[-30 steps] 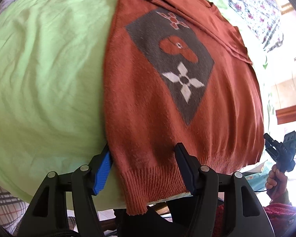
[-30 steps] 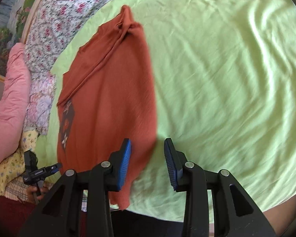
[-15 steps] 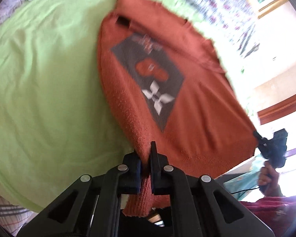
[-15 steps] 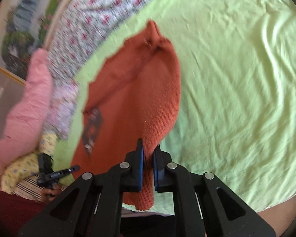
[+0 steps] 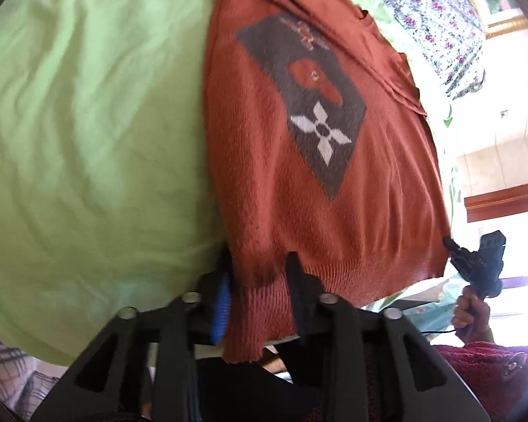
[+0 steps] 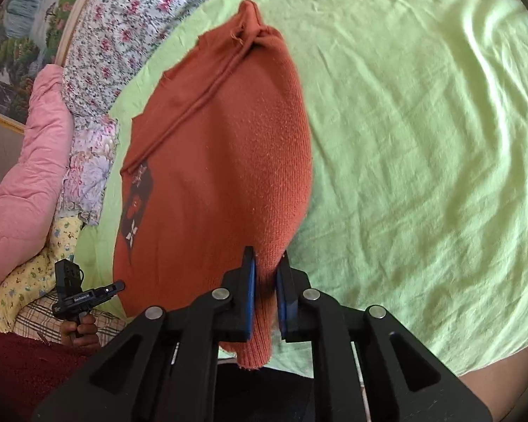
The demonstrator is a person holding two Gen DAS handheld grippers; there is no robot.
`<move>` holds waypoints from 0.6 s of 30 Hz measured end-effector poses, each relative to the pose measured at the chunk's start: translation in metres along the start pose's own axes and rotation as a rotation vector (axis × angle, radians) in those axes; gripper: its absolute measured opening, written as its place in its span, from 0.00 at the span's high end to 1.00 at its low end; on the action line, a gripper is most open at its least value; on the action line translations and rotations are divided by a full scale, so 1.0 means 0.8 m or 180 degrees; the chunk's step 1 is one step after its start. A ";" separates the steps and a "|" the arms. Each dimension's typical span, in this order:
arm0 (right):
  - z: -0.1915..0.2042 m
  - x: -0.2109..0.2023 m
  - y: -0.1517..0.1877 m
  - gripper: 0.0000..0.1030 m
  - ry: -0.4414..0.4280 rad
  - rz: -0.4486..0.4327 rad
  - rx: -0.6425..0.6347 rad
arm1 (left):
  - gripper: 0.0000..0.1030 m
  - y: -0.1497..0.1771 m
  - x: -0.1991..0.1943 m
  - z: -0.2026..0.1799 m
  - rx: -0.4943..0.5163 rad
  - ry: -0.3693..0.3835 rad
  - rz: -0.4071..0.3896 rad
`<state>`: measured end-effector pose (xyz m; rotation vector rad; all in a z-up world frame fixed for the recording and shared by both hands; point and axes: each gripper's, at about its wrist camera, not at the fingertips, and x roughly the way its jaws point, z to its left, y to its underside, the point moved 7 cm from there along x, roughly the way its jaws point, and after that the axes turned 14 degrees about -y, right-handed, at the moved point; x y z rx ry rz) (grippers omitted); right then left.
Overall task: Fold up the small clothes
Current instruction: 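Grasp the ribbed hem with both grippers and fold it up toward the collar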
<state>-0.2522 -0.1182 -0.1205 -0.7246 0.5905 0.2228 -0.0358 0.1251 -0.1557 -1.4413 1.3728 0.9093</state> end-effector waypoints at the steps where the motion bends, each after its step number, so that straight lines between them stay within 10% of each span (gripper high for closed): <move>1: -0.003 0.001 0.002 0.76 0.0011 0.0038 0.0008 | 0.70 -0.001 0.002 0.000 -0.0011 -0.0013 -0.0002; 4: -0.008 0.007 0.008 0.74 0.0005 0.0108 0.0004 | 0.93 -0.003 0.005 -0.009 0.0086 -0.0089 -0.0067; 7: -0.001 0.008 0.007 0.90 -0.0083 0.0093 -0.0016 | 0.94 -0.010 -0.006 -0.025 0.0213 -0.0044 -0.0183; 18: 0.077 -0.017 -0.103 0.90 -0.0511 -0.0368 -0.0342 | 0.95 -0.123 -0.116 -0.061 0.0034 0.0322 -0.0999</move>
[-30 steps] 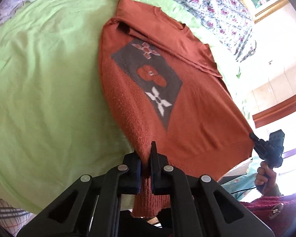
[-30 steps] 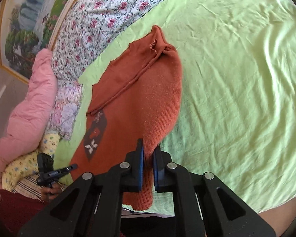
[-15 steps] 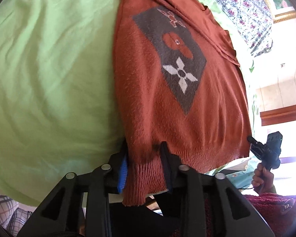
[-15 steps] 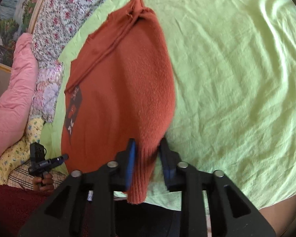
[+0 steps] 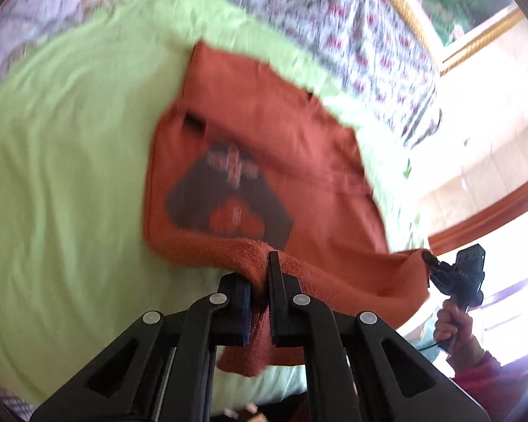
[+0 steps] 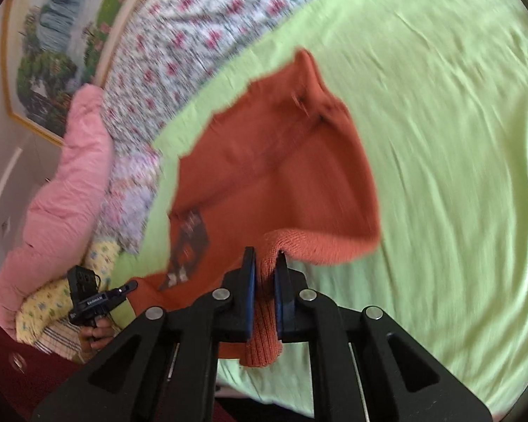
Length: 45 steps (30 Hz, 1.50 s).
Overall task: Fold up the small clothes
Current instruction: 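Grasp the ribbed hem with both grippers and fold it up toward the collar, then open both grippers and lift them off the folded sweater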
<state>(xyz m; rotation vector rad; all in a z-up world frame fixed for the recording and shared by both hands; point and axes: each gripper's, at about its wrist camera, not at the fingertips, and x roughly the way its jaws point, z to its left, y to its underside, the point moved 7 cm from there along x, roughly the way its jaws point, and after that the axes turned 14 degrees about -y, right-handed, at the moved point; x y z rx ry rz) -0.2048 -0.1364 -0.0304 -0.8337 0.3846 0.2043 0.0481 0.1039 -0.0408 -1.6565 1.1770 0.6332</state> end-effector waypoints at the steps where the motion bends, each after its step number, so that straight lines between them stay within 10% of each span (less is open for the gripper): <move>1: 0.006 0.005 -0.021 0.90 -0.0038 -0.0046 -0.0057 | 0.95 -0.016 0.001 -0.002 -0.0032 0.0012 -0.0070; 10: 0.014 0.071 -0.163 0.90 -0.0090 -0.0145 -0.0327 | 0.95 -0.178 0.052 -0.011 -0.0208 -0.0059 -0.0582; 23: -0.082 0.191 -0.291 0.90 0.0200 0.0050 -0.0209 | 0.95 -0.300 0.187 0.015 -0.0424 -0.0398 -0.0511; 32: -0.146 0.238 -0.302 0.88 0.0341 0.0261 0.0059 | 0.90 -0.301 0.258 0.035 -0.0435 -0.0576 -0.0241; 36: -0.145 0.224 -0.302 0.80 0.0300 0.0205 0.0211 | 0.49 -0.286 0.231 0.022 -0.0415 -0.0415 -0.0203; 41: -0.106 0.175 -0.284 0.63 0.0486 -0.0072 -0.0097 | 0.47 -0.226 0.206 -0.027 -0.0098 -0.0232 -0.0047; 45: -0.061 0.217 -0.225 0.63 0.0370 0.0513 -0.0625 | 0.48 -0.176 0.245 -0.074 0.0231 -0.0161 0.0345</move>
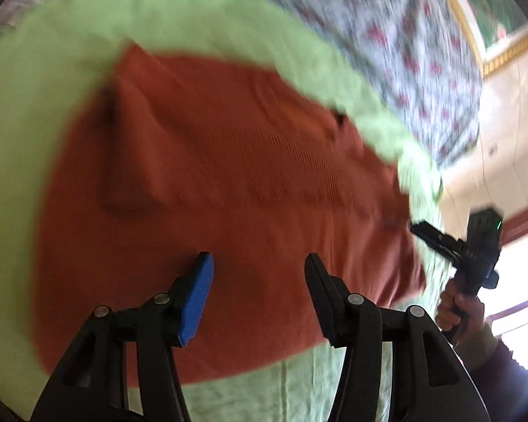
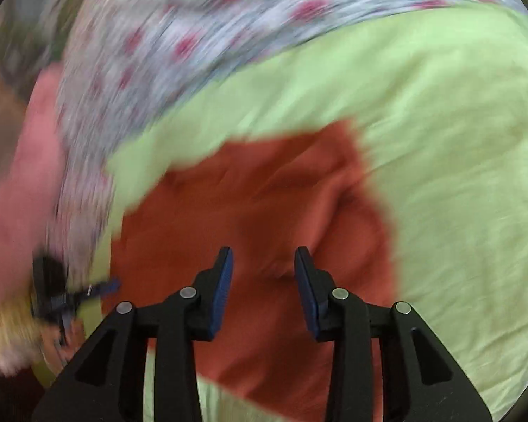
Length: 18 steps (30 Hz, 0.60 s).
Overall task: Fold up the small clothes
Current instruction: 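Open both grippers and lift them off the folded sweater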
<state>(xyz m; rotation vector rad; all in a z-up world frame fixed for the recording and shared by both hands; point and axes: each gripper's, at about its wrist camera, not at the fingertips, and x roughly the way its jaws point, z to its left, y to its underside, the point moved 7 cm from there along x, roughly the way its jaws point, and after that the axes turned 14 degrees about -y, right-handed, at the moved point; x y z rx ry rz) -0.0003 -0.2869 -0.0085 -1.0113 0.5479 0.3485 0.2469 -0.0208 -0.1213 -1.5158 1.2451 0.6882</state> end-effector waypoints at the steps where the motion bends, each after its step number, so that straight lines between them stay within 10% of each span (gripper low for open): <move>1: 0.010 0.016 0.010 0.63 -0.0022 0.0174 -0.0120 | 0.48 0.003 0.007 -0.006 0.0093 -0.0067 0.0017; 7: 0.008 0.078 0.011 0.63 0.0181 0.0722 -0.0562 | 0.61 -0.041 0.022 0.000 0.0308 -0.0239 -0.0046; 18: -0.091 0.024 -0.154 0.67 0.0933 -0.0333 -0.0189 | 0.59 -0.235 0.013 0.074 -0.0312 -0.0815 -0.0694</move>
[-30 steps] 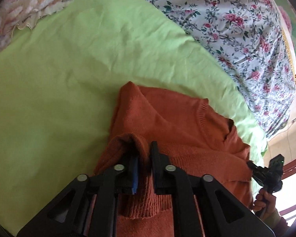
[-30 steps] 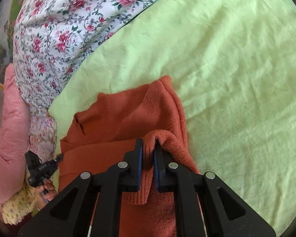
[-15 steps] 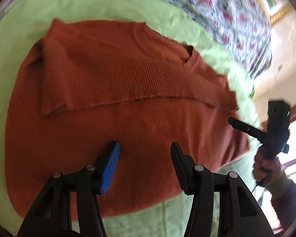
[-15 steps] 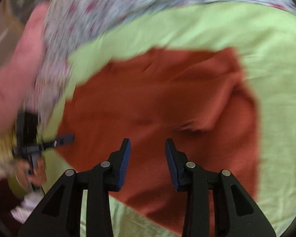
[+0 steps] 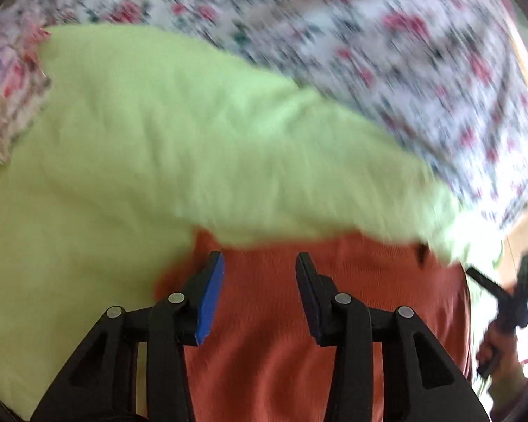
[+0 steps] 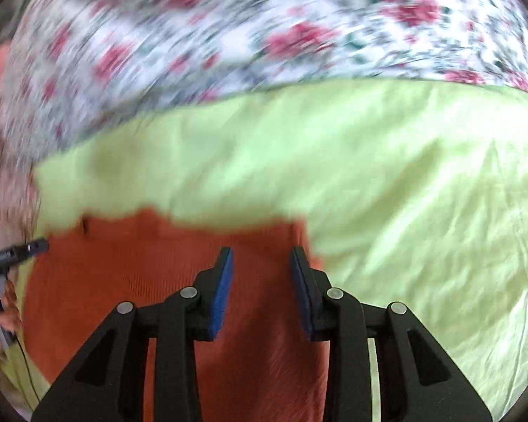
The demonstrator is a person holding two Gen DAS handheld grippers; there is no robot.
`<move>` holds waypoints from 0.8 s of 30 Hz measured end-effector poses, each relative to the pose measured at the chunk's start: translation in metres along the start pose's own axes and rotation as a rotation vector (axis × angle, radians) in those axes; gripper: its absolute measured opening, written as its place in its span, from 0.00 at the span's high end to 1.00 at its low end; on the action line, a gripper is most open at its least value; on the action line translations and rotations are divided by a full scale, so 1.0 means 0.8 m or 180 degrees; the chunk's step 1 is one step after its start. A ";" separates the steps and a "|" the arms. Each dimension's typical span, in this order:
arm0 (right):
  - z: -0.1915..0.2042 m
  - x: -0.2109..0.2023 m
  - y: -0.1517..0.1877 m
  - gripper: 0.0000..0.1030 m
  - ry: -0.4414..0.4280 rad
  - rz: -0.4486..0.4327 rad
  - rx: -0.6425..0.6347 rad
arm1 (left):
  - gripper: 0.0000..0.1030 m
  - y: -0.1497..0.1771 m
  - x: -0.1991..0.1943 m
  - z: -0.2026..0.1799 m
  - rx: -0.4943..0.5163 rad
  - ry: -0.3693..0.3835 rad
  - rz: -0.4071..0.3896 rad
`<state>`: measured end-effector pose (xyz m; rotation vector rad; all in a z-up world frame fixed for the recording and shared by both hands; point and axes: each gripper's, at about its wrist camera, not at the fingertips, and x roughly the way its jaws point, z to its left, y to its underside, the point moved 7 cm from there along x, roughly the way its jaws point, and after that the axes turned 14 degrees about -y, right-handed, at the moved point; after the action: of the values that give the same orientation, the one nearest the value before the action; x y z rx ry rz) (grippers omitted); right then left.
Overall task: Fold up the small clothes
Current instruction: 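Open both grippers and lift them off the folded sweater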
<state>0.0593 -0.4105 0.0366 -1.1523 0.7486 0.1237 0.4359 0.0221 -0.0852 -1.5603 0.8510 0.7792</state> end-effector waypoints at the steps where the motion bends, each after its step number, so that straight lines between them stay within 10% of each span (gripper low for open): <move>1: -0.008 -0.005 -0.007 0.67 0.0035 -0.0053 0.0071 | 0.59 -0.009 -0.002 0.002 -0.0061 0.0007 -0.0021; 9: -0.004 -0.054 0.012 0.66 -0.0122 -0.0117 0.0148 | 0.58 0.016 -0.038 0.005 -0.0099 0.0061 -0.0035; 24: 0.088 -0.100 0.150 0.65 -0.0276 0.0183 0.0181 | 0.57 0.199 -0.125 0.028 -0.0328 0.0444 0.0384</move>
<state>-0.0224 -0.2763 0.0039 -1.0652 0.7043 0.1983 0.2472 0.0389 -0.0848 -1.6814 1.0283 0.8187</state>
